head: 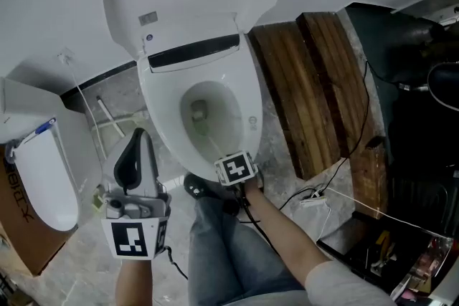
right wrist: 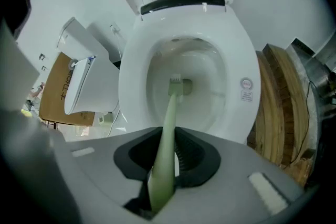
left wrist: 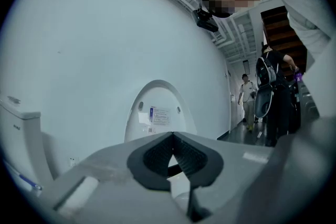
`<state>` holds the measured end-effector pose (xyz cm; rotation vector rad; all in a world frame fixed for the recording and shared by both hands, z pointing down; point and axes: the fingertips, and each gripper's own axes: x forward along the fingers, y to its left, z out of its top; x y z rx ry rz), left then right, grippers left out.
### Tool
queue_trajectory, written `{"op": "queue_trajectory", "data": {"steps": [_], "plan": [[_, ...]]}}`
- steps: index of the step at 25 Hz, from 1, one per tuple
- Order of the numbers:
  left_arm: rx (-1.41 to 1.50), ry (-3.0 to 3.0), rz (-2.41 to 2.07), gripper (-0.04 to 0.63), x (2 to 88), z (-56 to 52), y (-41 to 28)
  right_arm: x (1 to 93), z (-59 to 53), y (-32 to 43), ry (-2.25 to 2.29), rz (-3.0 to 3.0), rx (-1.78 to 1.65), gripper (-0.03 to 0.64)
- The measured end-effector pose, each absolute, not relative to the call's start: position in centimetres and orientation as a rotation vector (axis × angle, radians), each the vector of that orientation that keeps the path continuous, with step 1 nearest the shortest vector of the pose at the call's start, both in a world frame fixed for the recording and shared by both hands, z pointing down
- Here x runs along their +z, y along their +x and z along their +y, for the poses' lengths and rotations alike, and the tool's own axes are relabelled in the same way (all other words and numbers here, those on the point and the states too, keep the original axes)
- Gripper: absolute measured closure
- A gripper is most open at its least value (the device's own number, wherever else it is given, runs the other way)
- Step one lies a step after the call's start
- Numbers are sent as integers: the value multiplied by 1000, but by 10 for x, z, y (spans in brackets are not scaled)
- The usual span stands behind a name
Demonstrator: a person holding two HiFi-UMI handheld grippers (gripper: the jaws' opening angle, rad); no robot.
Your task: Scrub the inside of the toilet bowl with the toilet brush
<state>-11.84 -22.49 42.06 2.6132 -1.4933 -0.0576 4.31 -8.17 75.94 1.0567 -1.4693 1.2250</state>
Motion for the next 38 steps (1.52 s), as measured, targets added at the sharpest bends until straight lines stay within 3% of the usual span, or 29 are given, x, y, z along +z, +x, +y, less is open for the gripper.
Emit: {"op": "queue_trajectory", "data": {"steps": [19,38], "plan": [[-8,2701,-1504,592,320,-119,-90,600,-24,78,1289,-1723,989,545],[-44,2788,-1444,592,205,-96,-116,410,-14,47,1600,-1995,774,543]]}}
